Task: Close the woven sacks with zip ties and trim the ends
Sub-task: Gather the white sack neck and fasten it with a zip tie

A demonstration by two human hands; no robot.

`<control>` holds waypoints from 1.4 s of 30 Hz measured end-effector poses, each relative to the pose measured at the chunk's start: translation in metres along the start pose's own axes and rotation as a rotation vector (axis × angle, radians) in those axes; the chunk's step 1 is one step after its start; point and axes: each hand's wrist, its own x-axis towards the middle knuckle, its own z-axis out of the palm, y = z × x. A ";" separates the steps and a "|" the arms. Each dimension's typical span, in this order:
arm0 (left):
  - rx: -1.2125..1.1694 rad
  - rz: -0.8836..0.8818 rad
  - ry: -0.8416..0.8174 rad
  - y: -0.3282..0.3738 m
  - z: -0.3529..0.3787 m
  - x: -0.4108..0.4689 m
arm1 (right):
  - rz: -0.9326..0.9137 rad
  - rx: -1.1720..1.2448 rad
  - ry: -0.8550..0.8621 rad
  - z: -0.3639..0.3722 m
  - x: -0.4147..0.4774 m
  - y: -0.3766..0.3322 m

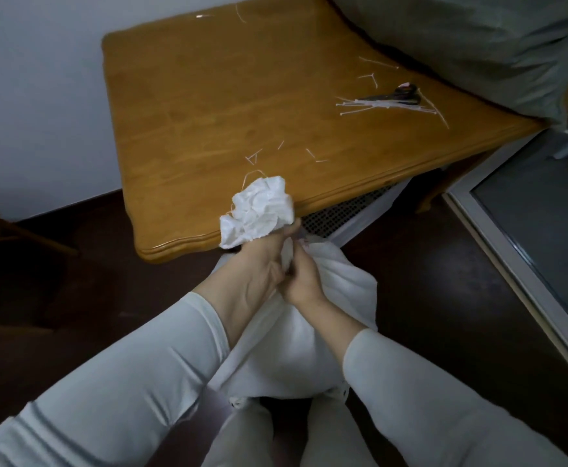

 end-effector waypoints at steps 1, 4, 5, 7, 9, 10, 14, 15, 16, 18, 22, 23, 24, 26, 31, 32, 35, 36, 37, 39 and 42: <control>0.262 -0.054 -0.110 -0.010 -0.004 0.000 | -0.004 -0.035 0.053 -0.003 0.005 0.004; 0.667 -0.114 -0.337 0.015 -0.031 0.020 | 0.140 0.033 0.129 -0.007 0.008 0.008; 0.840 -0.090 -0.401 0.015 -0.044 0.023 | 0.202 0.093 0.137 -0.009 0.011 0.014; 1.044 -0.046 -0.498 0.013 -0.065 0.027 | 0.284 0.166 0.110 -0.013 0.009 0.008; 1.287 -0.002 -0.586 0.002 -0.080 0.044 | 0.353 0.231 0.130 -0.015 0.013 0.010; 1.388 0.064 -0.627 -0.007 -0.082 0.054 | 0.381 0.256 0.137 -0.015 0.014 0.011; 1.249 0.171 -0.699 -0.043 -0.075 0.079 | 0.412 0.356 0.118 -0.016 0.024 0.031; 1.223 0.156 -0.700 -0.049 -0.074 0.082 | 0.429 0.395 0.116 -0.017 0.028 0.037; 1.201 0.139 -0.696 -0.055 -0.073 0.086 | 0.449 0.431 0.109 -0.018 0.032 0.043; 1.129 0.087 -0.644 -0.068 -0.077 0.092 | 0.501 0.421 0.097 -0.021 0.041 0.053; 1.193 0.145 -0.402 -0.088 -0.086 0.096 | 0.581 0.302 0.072 -0.017 0.047 0.056; 1.272 0.202 -0.351 -0.090 -0.084 0.095 | 0.577 0.326 0.128 -0.015 0.047 0.057; 1.348 0.250 -0.303 -0.091 -0.081 0.094 | 0.562 0.374 0.218 -0.012 0.046 0.058; 1.453 0.297 -0.232 -0.089 -0.071 0.091 | 0.492 0.446 0.388 -0.010 0.039 0.061; 1.682 0.381 -0.222 -0.095 -0.059 0.083 | 0.347 0.281 0.391 0.009 0.015 0.069; 1.690 0.399 -0.203 -0.099 -0.059 0.081 | 0.331 0.248 0.379 0.014 0.018 0.071; 1.621 0.414 -0.183 -0.106 -0.062 0.079 | 0.328 0.236 0.365 0.018 0.039 0.069; 1.622 0.444 -0.230 -0.107 -0.066 0.078 | 0.327 0.243 0.355 0.017 0.046 0.071; 1.625 0.497 -0.312 -0.107 -0.071 0.078 | 0.316 0.206 0.358 0.015 0.054 0.076; 1.631 0.518 -0.518 -0.100 -0.082 0.077 | 0.285 0.182 0.388 0.009 0.062 0.084; 1.244 0.298 -0.528 -0.083 -0.097 0.084 | 0.320 0.366 0.358 0.001 0.068 0.087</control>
